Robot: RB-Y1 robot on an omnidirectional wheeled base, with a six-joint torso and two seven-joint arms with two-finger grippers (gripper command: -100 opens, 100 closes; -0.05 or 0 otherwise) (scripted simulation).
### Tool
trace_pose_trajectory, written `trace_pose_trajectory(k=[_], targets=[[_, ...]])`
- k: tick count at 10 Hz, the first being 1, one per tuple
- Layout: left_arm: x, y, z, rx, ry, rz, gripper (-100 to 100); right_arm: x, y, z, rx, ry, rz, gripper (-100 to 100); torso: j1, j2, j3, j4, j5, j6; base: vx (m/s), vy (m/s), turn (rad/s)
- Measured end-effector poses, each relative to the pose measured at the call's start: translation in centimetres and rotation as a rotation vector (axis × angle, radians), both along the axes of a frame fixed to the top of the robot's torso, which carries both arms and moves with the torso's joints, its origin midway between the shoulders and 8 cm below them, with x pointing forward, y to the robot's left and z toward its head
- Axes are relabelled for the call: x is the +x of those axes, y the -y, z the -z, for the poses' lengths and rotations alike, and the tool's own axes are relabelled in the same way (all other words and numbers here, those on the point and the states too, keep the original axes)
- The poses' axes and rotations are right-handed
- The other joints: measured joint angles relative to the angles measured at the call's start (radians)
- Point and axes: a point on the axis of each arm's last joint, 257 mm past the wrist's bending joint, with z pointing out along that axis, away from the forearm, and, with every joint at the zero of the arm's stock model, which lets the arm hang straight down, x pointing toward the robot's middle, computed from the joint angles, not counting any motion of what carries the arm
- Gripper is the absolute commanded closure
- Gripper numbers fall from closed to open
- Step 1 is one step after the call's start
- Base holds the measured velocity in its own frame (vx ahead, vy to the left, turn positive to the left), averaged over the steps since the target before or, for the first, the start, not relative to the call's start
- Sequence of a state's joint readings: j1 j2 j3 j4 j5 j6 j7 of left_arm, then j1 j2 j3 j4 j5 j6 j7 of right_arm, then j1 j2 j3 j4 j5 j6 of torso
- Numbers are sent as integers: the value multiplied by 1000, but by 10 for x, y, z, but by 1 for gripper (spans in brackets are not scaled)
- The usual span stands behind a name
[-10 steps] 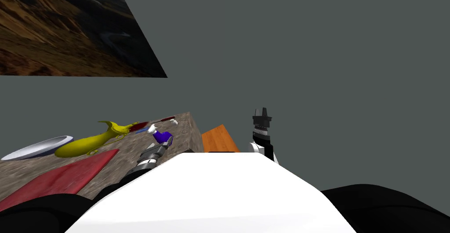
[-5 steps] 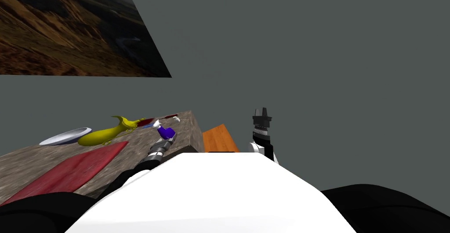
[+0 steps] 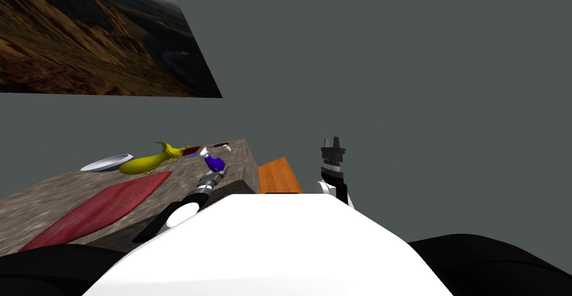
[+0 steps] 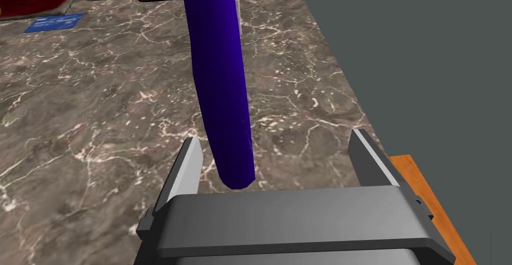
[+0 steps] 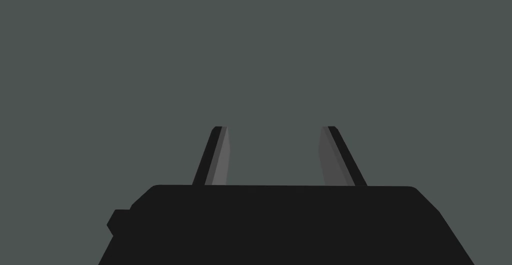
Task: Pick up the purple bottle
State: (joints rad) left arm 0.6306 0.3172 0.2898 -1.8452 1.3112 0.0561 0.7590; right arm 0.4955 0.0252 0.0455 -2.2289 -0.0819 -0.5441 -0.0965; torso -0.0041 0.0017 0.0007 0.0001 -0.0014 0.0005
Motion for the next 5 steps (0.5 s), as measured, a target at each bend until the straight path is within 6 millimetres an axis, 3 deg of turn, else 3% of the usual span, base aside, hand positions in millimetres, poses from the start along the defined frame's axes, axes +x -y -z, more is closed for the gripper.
trace_pose_trajectory(k=[3, 5], targets=[[21, -8, 4, -1, -1, 10, -100, 0, 0, 0, 0, 0, 0, 0, 2, -1, 0, 0, 0, 0, -38, -37, 90], [41, -11, 7, -1, -3, 30, -100, 0, 0, 0, 0, 0, 0, 0, 1, -2, -1, 0, 0, 1, -16, -34, -11]])
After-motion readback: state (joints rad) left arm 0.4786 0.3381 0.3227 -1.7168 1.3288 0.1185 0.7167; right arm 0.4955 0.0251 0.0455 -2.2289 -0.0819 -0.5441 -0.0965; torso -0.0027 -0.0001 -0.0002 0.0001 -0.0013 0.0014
